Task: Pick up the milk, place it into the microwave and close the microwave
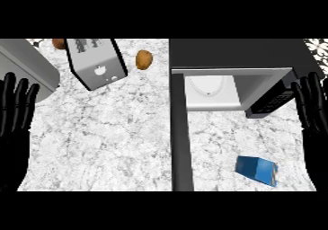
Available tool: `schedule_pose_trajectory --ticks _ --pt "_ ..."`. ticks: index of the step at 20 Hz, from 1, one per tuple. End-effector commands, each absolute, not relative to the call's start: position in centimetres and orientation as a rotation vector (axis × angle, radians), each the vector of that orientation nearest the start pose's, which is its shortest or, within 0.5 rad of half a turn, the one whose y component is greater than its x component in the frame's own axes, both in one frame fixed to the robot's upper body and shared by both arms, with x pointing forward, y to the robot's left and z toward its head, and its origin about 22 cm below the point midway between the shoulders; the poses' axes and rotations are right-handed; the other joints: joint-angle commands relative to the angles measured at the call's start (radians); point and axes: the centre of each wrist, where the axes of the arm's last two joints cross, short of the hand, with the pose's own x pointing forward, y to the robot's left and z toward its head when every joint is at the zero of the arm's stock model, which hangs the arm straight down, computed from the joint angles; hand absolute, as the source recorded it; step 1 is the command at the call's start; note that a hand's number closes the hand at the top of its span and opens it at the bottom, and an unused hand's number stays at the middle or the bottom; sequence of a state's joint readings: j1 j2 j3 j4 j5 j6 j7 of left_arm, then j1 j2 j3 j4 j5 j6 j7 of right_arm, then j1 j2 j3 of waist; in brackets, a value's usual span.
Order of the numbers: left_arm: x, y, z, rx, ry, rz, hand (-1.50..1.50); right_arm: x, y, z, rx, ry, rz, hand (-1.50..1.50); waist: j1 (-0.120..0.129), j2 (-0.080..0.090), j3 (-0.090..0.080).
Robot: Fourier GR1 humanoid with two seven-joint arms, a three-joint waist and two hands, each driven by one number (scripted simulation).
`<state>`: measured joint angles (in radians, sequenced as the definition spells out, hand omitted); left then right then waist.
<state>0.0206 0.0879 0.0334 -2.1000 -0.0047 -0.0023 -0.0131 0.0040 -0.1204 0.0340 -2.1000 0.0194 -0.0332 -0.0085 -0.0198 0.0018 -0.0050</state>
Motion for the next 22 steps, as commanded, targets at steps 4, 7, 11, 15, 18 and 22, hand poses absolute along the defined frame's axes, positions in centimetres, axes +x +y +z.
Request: schedule_pose_trajectory --ticks 4,7,11,15,18,22 --pt "20.6 23.3 12.6 0.03 -2.11 -0.085 -1.5 15.4 -21.2 14.8 -0.118 -2.216 0.033 -1.5 0.012 -0.005 0.005" --pt "19.9 24.3 10.9 0.012 -1.96 -0.002 -1.5 12.2 -19.5 14.0 -0.073 -2.173 0.09 -1.5 0.008 -0.009 0.005" --pt "16.9 25.5 11.9 0.005 -1.968 0.013 -1.5 8.8 -19.9 14.7 -0.097 -2.162 0.067 -1.5 0.011 -0.01 0.005" --pt "16.9 26.6 11.1 0.013 -1.978 0.028 -1.5 7.6 -18.5 14.2 -0.111 -2.149 0.088 -1.5 0.005 -0.01 0.004" --pt "15.0 27.6 12.8 0.004 -1.978 -0.013 -1.5 7.7 -18.7 13.0 -0.159 -2.142 0.052 -1.5 0.011 -0.009 0.004" --pt "13.4 27.8 11.3 0.002 -1.977 0.011 -1.5 7.4 -19.0 11.6 -0.255 -2.092 0.037 -1.5 0.013 -0.009 0.004"
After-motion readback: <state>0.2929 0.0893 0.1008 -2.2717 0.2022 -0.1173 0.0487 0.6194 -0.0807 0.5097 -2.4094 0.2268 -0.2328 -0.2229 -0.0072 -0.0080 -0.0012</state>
